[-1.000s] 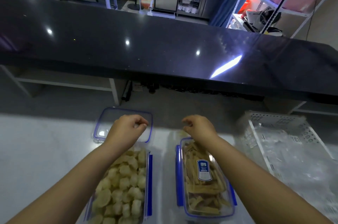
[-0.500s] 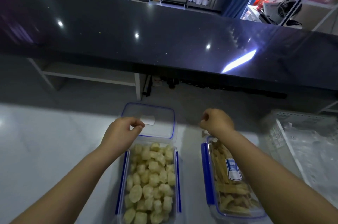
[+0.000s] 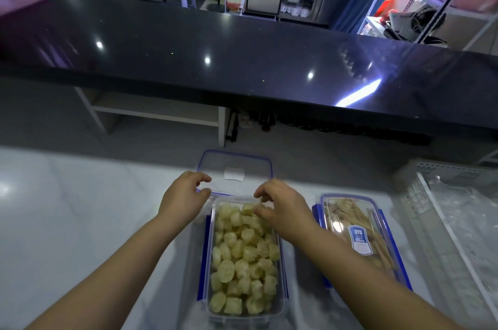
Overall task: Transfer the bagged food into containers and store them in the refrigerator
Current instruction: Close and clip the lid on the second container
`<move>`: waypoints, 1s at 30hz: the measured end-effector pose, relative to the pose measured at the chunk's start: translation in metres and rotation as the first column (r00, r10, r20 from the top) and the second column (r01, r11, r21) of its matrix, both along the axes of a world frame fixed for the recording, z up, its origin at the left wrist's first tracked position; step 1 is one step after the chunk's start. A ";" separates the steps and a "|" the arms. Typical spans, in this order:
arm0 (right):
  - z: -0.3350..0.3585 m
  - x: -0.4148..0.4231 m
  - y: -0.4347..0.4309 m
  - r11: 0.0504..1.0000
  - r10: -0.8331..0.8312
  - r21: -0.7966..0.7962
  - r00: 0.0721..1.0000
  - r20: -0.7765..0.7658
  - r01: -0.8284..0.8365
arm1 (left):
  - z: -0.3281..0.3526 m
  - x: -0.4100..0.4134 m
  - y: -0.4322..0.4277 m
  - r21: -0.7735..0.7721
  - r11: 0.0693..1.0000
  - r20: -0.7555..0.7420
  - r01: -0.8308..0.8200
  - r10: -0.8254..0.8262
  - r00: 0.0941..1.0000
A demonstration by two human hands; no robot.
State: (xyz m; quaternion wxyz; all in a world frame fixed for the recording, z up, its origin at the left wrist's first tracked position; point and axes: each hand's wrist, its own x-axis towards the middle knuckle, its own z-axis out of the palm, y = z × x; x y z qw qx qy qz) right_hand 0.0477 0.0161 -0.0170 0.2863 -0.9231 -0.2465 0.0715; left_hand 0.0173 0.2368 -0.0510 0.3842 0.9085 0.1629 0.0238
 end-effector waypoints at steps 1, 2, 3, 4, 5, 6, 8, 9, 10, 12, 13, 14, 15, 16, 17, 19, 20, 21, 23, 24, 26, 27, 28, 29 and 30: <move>-0.002 0.001 -0.001 1.000 -0.022 0.014 1.000 -0.003 0.022 | -0.002 -0.001 0.003 0.005 1.000 -0.004 -0.003 0.003 1.000; -0.003 0.004 -0.001 0.997 -0.060 0.038 0.998 -0.002 0.060 | -0.003 -0.001 0.005 0.008 1.000 -0.008 -0.006 0.006 1.000; -0.004 0.007 -0.003 0.992 -0.110 0.065 0.994 -0.002 0.110 | -0.005 -0.001 0.008 0.013 1.000 -0.013 -0.011 0.011 1.000; -0.005 0.011 -0.004 0.983 -0.164 0.083 0.986 -0.010 0.164 | -0.007 -0.001 0.010 0.020 1.000 -0.020 -0.017 0.017 1.000; -0.007 0.017 -0.006 0.974 -0.211 0.082 0.977 -0.028 0.213 | -0.008 0.000 0.012 0.030 0.999 -0.028 -0.022 0.023 0.999; -0.009 0.022 -0.006 0.968 -0.242 0.059 0.969 -0.049 0.245 | -0.009 0.002 0.014 0.045 0.999 -0.034 -0.025 0.026 0.999; -0.015 0.033 -0.005 0.964 -0.266 -0.010 0.957 -0.114 0.267 | -0.012 0.007 0.017 0.072 0.997 -0.046 -0.022 0.025 0.999; -0.017 0.039 -0.003 0.960 -0.281 -0.027 0.946 -0.163 0.280 | -0.013 0.009 0.017 0.073 0.997 -0.056 -0.021 0.025 0.998; -0.019 0.044 -0.001 0.953 -0.301 -0.035 0.930 -0.212 0.300 | -0.014 0.011 0.017 0.069 0.997 -0.071 -0.021 0.026 0.997; -0.023 0.051 0.004 0.943 -0.332 -0.056 0.907 -0.258 0.329 | -0.017 0.014 0.017 0.068 0.998 -0.095 -0.009 0.016 0.995; -0.025 0.055 0.006 0.938 -0.346 -0.089 0.899 -0.267 0.335 | -0.018 0.015 0.017 0.071 0.997 -0.097 -0.001 0.008 0.995; -0.027 0.057 0.009 0.932 -0.361 -0.130 0.892 -0.273 0.337 | -0.019 0.016 0.016 0.069 0.998 -0.092 0.000 0.006 0.996; -0.028 0.059 0.011 0.926 -0.373 -0.172 0.887 -0.273 0.337 | -0.020 0.017 0.016 0.058 0.998 -0.081 -0.009 0.013 0.997; -0.031 0.061 0.013 0.919 -0.386 -0.197 0.880 -0.275 0.342 | -0.021 0.018 0.016 0.038 0.999 -0.066 -0.024 0.027 0.997; -0.033 0.062 0.014 0.912 -0.406 -0.185 0.869 -0.282 0.366 | -0.022 0.019 0.017 0.019 0.999 -0.053 -0.041 0.042 0.998; -0.036 0.064 0.015 0.886 -0.460 -0.110 0.828 -0.321 0.449 | -0.024 0.020 0.019 -0.009 0.997 -0.048 -0.079 0.079 0.996; -0.037 0.065 0.015 0.864 -0.487 -0.059 0.801 -0.348 0.500 | -0.025 0.021 0.020 -0.034 0.994 -0.049 -0.108 0.106 0.993; -0.037 0.065 0.014 0.834 -0.512 -0.001 0.773 -0.375 0.552 | -0.026 0.021 0.022 -0.066 0.988 -0.050 -0.139 0.136 0.990; -0.035 0.065 0.013 0.744 -0.542 0.123 0.701 -0.464 0.657 | -0.025 0.020 0.023 -0.125 0.978 -0.027 -0.166 0.163 0.986; -0.033 0.065 0.013 0.691 -0.535 0.181 0.664 -0.523 0.700 | -0.023 0.019 0.023 -0.154 0.974 -0.005 -0.164 0.166 0.986; -0.025 0.063 0.011 0.620 -0.488 0.273 0.635 -0.599 0.735 | -0.020 0.016 0.023 -0.210 0.964 0.045 -0.162 0.174 0.984; -0.020 0.062 0.010 0.608 -0.462 0.314 0.646 -0.607 0.729 | -0.018 0.015 0.022 -0.218 0.962 0.072 -0.164 0.184 0.980; -0.016 0.060 0.009 0.607 -0.433 0.355 0.671 -0.602 0.711 | -0.016 0.013 0.021 -0.214 0.962 0.098 -0.172 0.197 0.976; -0.010 0.057 0.008 0.612 -0.401 0.391 0.697 -0.595 0.687 | -0.013 0.011 0.020 -0.212 0.960 0.123 -0.185 0.214 0.969; -0.004 0.054 0.006 0.620 -0.376 0.420 0.720 -0.583 0.663 | -0.010 0.009 0.019 -0.214 0.957 0.153 -0.198 0.233 0.960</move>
